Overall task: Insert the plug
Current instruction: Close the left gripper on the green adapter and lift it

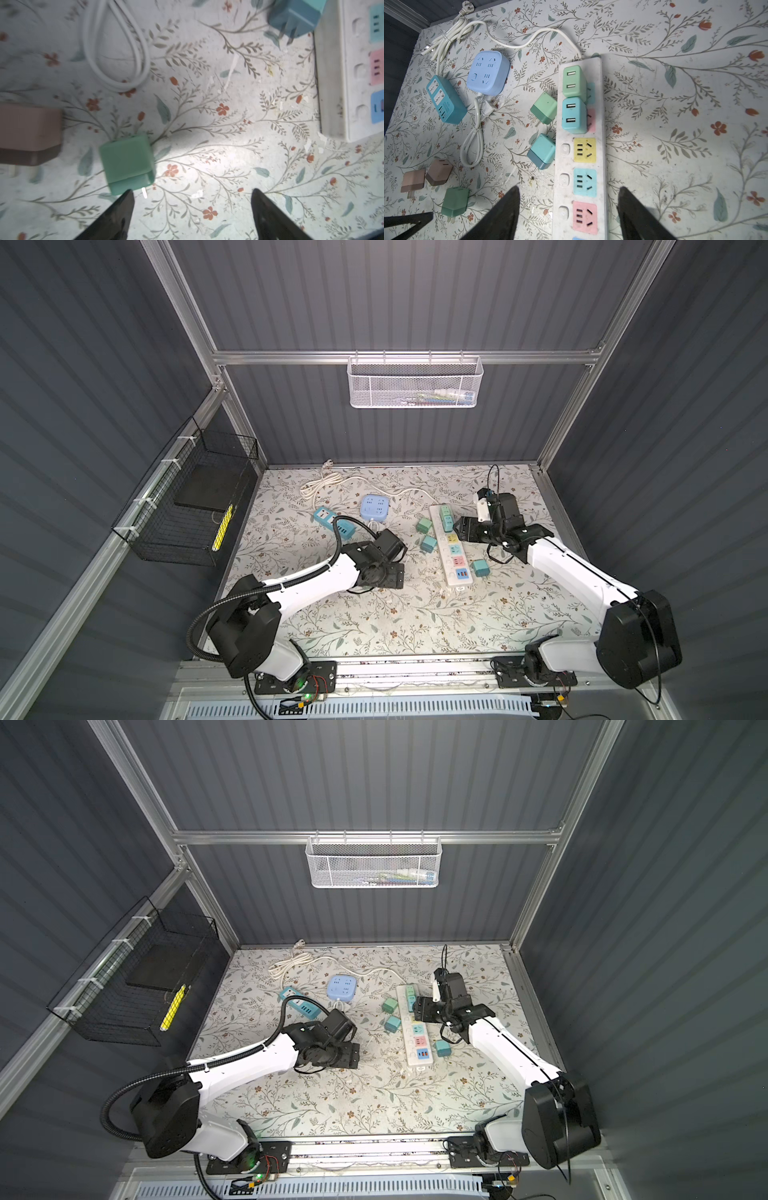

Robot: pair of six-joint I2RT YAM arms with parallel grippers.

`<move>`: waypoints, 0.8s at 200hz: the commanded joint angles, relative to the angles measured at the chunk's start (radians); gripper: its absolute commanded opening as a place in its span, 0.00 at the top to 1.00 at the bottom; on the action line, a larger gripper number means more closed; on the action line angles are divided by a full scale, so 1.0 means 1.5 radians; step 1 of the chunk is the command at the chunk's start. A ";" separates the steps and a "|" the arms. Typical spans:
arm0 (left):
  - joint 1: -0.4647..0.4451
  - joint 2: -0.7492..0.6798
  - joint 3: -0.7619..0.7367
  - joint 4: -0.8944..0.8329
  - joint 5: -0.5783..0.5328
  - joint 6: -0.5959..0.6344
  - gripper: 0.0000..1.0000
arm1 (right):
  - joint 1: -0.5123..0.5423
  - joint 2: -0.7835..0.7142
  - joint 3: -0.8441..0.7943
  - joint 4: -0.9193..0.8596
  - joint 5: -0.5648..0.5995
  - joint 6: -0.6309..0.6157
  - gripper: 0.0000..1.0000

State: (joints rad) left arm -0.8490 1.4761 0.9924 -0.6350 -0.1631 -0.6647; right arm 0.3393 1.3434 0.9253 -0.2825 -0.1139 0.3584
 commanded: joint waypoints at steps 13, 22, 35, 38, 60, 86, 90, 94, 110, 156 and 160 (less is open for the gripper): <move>0.014 0.013 0.007 -0.102 -0.064 0.004 0.12 | 0.002 -0.009 -0.010 0.011 0.016 -0.001 0.29; 0.016 0.021 0.005 -0.102 -0.064 0.004 0.13 | 0.002 -0.009 -0.012 0.011 0.022 0.000 0.30; 0.020 0.032 -0.008 -0.088 -0.058 0.005 0.15 | 0.001 -0.012 -0.015 0.012 0.024 -0.001 0.32; 0.023 0.034 -0.014 -0.078 -0.054 0.005 0.16 | 0.001 -0.011 -0.016 0.013 0.023 -0.001 0.32; 0.031 0.049 -0.043 -0.024 -0.019 0.004 0.21 | 0.002 -0.011 -0.016 0.016 -0.004 -0.003 0.33; 0.032 0.088 -0.032 -0.019 -0.028 0.003 0.27 | 0.001 -0.008 -0.018 0.018 -0.012 -0.004 0.35; 0.032 0.094 -0.030 -0.019 -0.032 0.000 0.29 | 0.001 -0.007 -0.018 0.019 -0.012 -0.004 0.35; 0.032 0.097 -0.031 -0.017 -0.035 -0.003 0.30 | 0.002 -0.006 -0.018 0.018 -0.013 -0.003 0.35; 0.032 0.106 -0.036 -0.001 -0.042 -0.015 0.33 | 0.002 -0.006 -0.018 0.021 -0.019 -0.005 0.36; 0.032 0.124 -0.036 0.006 -0.063 -0.020 0.45 | 0.002 0.003 -0.013 0.012 -0.020 -0.004 0.38; 0.032 0.125 -0.035 0.004 -0.066 -0.020 0.45 | 0.002 0.004 -0.013 0.013 -0.021 -0.004 0.39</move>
State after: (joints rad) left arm -0.8047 1.6466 0.9401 -0.6220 -0.2218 -0.6849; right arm 0.3397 1.3434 0.9104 -0.2581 -0.1322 0.3584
